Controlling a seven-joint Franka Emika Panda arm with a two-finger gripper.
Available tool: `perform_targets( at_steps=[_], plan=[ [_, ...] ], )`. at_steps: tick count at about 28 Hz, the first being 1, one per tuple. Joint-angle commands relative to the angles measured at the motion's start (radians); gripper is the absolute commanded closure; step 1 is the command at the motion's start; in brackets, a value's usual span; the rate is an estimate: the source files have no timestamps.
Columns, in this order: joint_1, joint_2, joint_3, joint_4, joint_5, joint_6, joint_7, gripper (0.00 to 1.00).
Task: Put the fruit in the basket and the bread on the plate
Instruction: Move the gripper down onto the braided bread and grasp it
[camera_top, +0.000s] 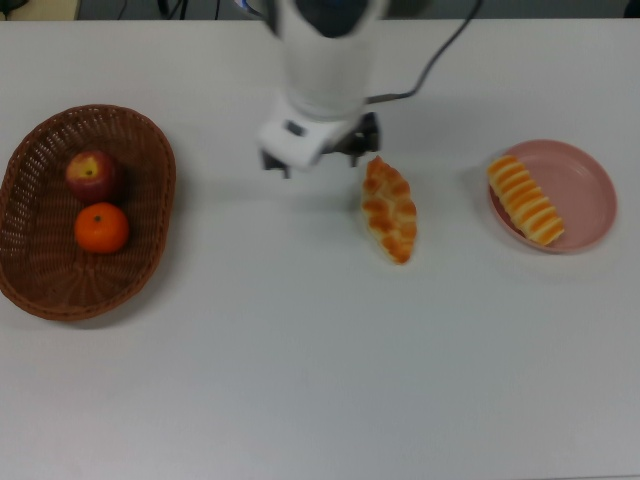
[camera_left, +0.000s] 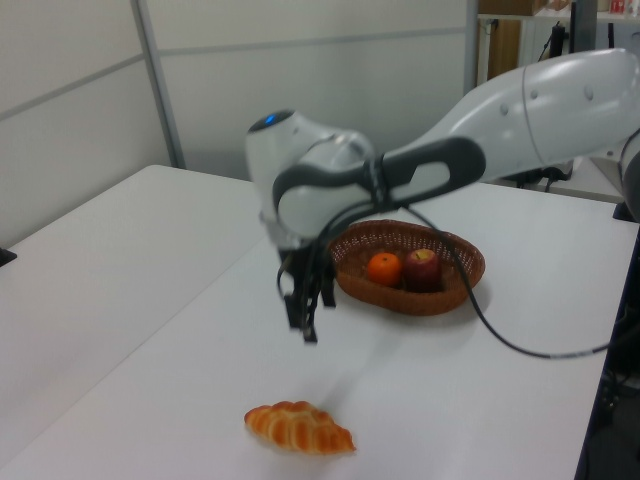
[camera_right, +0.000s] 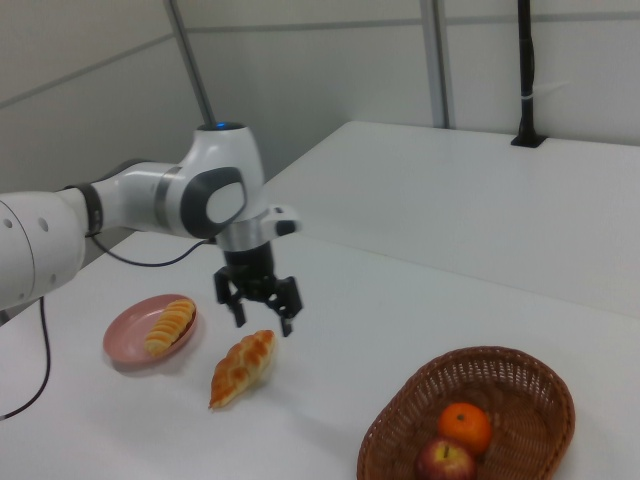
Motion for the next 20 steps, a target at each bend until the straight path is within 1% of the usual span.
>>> perform_targets(
  at_steps=[1,3,7,8,11,16,19,20],
  plan=[
    [0.075,0.018,-0.014,-0.029,0.007,0.008,0.057,0.00],
    [0.109,0.038,-0.014,-0.043,-0.003,0.037,0.108,0.00],
    [0.129,0.069,-0.014,-0.055,-0.013,0.058,0.137,0.00],
    [0.137,0.087,-0.014,-0.058,-0.024,0.061,0.142,0.00],
    [0.151,0.107,-0.014,-0.064,-0.038,0.068,0.142,0.00],
    [0.172,0.115,-0.014,-0.106,-0.058,0.107,0.159,0.00],
    [0.174,0.113,-0.014,-0.112,-0.070,0.114,0.162,0.00],
    [0.174,0.113,-0.014,-0.112,-0.070,0.112,0.162,0.06]
  ],
)
